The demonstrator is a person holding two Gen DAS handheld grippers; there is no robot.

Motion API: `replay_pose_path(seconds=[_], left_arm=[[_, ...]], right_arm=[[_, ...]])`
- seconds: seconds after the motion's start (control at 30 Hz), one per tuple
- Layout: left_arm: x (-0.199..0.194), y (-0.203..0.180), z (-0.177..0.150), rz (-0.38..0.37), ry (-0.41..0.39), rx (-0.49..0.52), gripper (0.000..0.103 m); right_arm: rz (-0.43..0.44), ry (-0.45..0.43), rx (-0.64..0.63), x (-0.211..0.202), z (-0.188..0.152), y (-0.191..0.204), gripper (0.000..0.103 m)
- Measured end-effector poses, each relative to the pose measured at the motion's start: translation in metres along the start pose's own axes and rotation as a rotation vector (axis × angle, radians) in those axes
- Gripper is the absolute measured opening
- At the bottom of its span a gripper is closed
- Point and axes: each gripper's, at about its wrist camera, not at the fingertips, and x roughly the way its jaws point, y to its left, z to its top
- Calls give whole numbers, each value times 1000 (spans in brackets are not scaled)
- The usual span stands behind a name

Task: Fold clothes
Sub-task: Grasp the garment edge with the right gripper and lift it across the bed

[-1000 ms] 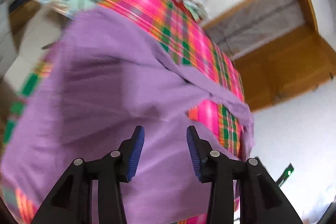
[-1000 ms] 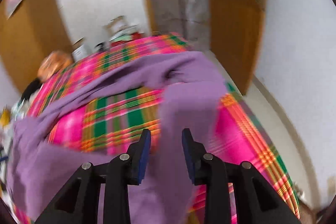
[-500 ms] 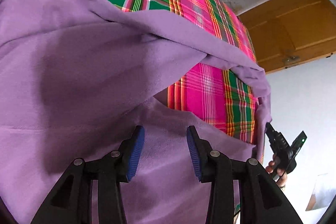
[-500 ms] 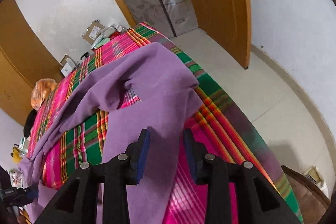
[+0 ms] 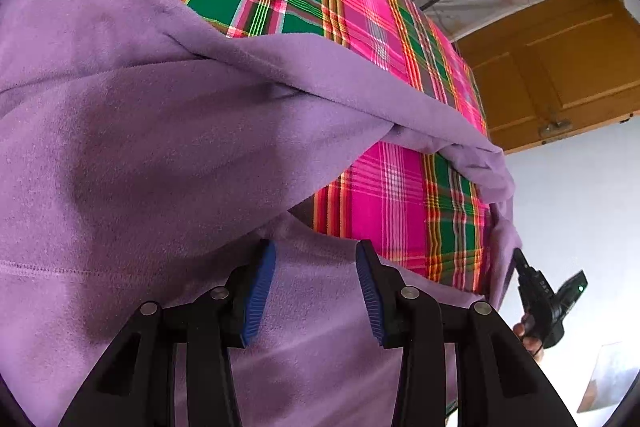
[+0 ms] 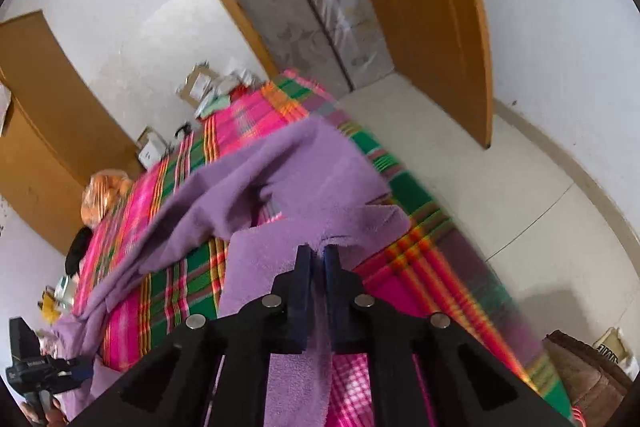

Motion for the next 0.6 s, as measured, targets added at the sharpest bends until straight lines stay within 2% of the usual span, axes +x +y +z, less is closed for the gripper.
replay_pose_path(seconds=[0.33,0.6], left_arm=[[-1,0,-4,-5,-11,-15,44],[-2,5,-5,-23,-15,-34,44]], right_arm=[[-111,-103,53,-46,1,-37,7],[-212,-123,117,-70,-16,-70,7]])
